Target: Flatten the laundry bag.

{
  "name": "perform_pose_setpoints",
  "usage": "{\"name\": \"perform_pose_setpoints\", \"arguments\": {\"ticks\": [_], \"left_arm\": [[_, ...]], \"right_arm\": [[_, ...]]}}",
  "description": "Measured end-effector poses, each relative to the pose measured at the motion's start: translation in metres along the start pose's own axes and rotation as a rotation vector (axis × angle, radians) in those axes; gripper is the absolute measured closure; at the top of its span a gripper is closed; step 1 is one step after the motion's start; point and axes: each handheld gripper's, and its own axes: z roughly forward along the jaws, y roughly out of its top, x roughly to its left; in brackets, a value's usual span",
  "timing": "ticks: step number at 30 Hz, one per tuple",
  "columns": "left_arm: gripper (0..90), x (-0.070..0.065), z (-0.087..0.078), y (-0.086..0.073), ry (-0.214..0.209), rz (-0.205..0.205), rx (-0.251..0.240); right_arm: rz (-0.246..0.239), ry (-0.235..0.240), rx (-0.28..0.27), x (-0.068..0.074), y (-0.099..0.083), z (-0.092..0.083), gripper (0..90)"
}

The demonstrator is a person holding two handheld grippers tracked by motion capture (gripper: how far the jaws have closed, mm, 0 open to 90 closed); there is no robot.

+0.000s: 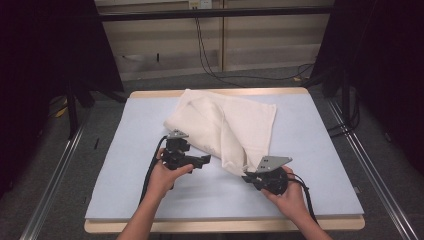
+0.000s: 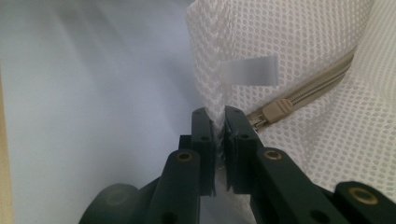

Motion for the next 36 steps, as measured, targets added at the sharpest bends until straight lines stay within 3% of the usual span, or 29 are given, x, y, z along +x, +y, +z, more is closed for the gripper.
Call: {"name": "perform_pose_setpoints", "arguments": {"ticks": [4, 9, 11, 13, 16, 19, 24, 27, 28, 32, 34, 36], "left_arm": [[8.4, -0.004, 0.007, 0.004, 0.012, 0.014, -0.005], [16.3, -0.009, 0.018, 0.007, -0.019, 0.020, -0.038], [17.9, -0.011, 0.021, 0.009, -0.025, 0.030, -0.023], [18.3, -0.014, 0.026, 0.010, -0.054, 0.030, -0.038], [21.4, -0.015, 0.033, 0.012, -0.046, 0.017, -0.017], [24.5, -0.015, 0.037, 0.012, -0.036, 0.041, -0.016], [33.7, -0.015, 0.046, 0.011, -0.069, -0.019, 0.016], [40.6, -0.013, 0.051, 0.011, -0.078, -0.038, 0.026], [46.4, -0.014, 0.053, 0.010, -0.092, -0.064, 0.030], [68.9, -0.014, 0.055, 0.011, -0.120, -0.072, 0.027], [85.5, -0.014, 0.053, 0.012, -0.130, -0.090, 0.034], [86.4, -0.014, 0.050, 0.012, -0.129, -0.078, 0.039]], "right_arm": [[-0.007, 0.010, -0.001, 0.003, -0.002, -0.002, 83.5], [-0.030, 0.011, 0.003, 0.007, -0.004, -0.003, 83.4], [-0.041, 0.014, 0.010, 0.009, -0.005, -0.003, 83.3], [-0.047, 0.012, 0.010, 0.010, -0.005, -0.002, 83.2], [-0.042, 0.017, 0.007, 0.010, -0.005, -0.003, 83.1], [-0.048, 0.021, 0.004, 0.011, -0.006, -0.004, 83.0], [-0.053, 0.022, 0.008, 0.012, -0.006, -0.004, 82.7], [-0.055, 0.021, 0.010, 0.012, -0.006, -0.003, 82.6], [-0.055, 0.019, 0.010, 0.013, -0.006, -0.003, 82.5], [-0.056, 0.021, 0.011, 0.013, -0.006, -0.003, 82.1], [-0.053, 0.022, 0.011, 0.013, -0.006, -0.003, 81.1], [-0.041, 0.029, 0.008, 0.012, -0.006, -0.004, 78.4]]}}
